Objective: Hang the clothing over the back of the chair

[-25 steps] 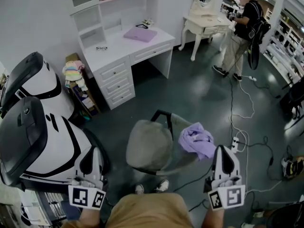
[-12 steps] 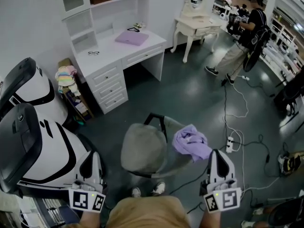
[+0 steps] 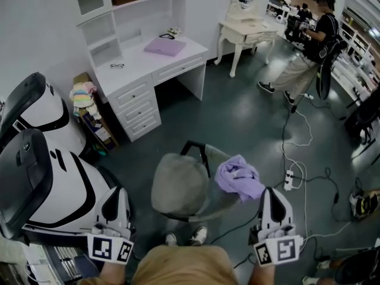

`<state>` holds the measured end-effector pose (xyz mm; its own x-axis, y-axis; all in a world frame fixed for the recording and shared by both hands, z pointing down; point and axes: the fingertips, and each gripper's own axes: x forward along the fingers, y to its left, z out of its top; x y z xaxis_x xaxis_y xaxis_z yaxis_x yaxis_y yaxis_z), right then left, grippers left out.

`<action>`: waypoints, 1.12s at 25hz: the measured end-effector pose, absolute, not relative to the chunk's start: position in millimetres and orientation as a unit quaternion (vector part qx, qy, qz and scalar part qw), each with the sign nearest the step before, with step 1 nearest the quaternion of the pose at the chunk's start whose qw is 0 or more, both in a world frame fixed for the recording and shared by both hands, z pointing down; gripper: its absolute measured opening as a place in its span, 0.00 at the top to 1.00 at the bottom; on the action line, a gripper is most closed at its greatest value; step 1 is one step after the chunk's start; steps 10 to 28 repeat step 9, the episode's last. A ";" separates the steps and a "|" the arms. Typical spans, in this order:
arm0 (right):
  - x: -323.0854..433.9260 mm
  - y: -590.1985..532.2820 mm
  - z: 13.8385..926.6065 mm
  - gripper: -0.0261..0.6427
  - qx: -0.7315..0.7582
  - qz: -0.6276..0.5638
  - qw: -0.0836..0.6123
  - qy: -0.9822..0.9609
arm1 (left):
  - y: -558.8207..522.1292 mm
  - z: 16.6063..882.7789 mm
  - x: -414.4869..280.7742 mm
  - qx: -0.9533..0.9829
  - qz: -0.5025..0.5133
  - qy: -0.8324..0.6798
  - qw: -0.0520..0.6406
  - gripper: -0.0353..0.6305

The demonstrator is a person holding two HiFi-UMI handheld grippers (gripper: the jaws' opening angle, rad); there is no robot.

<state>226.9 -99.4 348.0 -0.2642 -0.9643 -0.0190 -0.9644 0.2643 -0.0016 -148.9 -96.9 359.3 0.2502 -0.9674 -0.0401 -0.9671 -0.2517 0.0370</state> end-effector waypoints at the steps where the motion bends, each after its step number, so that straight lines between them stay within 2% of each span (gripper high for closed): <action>1: 226.5 -100.7 348.0 0.96 -0.605 0.006 0.009 0.796 | -97.4 359.0 -147.9 0.791 -0.027 -0.612 0.001 0.94; 28: 237.3 -104.3 351.7 0.96 -0.603 0.001 0.010 0.798 | -99.1 359.7 -140.0 0.788 -0.020 -0.616 0.000 0.94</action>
